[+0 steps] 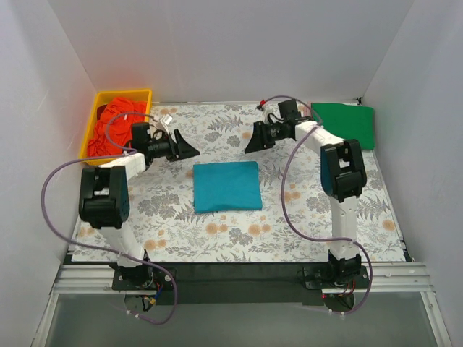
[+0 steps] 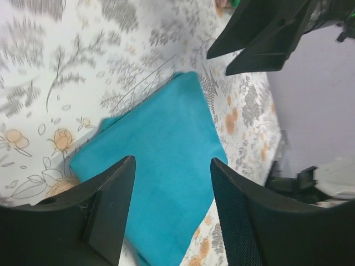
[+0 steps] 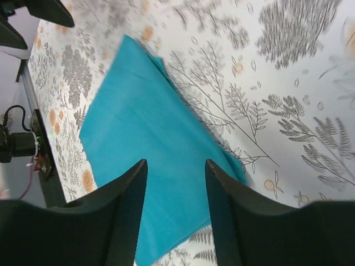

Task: Fold and stack the t-shirts
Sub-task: Fold the tshirt

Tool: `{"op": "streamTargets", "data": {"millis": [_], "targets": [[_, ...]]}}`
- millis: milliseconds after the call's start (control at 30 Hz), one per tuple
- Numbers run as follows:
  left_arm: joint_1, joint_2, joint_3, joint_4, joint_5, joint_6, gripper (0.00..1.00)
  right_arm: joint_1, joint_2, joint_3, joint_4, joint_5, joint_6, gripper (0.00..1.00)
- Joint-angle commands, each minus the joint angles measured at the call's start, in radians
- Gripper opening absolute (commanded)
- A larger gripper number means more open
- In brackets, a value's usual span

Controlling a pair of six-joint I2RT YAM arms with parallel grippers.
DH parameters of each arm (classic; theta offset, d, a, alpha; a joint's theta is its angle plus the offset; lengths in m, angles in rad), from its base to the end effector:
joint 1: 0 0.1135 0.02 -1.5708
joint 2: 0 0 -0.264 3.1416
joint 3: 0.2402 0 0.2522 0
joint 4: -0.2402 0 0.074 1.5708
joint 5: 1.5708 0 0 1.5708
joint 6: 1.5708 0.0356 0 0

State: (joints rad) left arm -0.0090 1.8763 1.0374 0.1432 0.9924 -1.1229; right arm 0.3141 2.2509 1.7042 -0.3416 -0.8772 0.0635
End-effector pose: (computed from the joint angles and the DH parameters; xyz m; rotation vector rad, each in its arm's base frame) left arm 0.3792 -0.0332 0.1632 -0.7457 2.3368 -1.6831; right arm 0.4552 0.1767 0.1676 -0.6840 2.2889 1.2428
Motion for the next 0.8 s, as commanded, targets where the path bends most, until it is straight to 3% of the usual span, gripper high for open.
{"op": "streamTargets", "data": {"millis": [0,200,333,400,567,767], "targets": [[-0.014,-0.253,0.027,-0.135,-0.121,0.32,0.56,-0.013,-0.255,-0.006,0.009,0.061,-0.057,0.55],[-0.228,-0.506,-0.08,-0.274,-0.358,0.736,0.56,-0.038,-0.538,-0.17,-0.091,0.239,-0.159,0.61],[-0.449,-0.565,-0.157,-0.258,-0.524,0.85,0.56,-0.127,-0.617,-0.274,-0.103,0.196,0.002,0.61],[-0.521,-0.569,-0.201,-0.228,-0.576,0.905,0.55,-0.215,-0.622,-0.336,-0.103,0.124,0.071,0.67],[-0.802,-0.481,-0.27,-0.118,-0.806,1.046,0.53,-0.404,-0.636,-0.572,0.096,-0.051,0.358,0.72],[-0.922,-0.284,-0.229,-0.001,-0.931,1.103,0.49,-0.437,-0.672,-0.73,0.139,0.032,0.352,0.86]]}}
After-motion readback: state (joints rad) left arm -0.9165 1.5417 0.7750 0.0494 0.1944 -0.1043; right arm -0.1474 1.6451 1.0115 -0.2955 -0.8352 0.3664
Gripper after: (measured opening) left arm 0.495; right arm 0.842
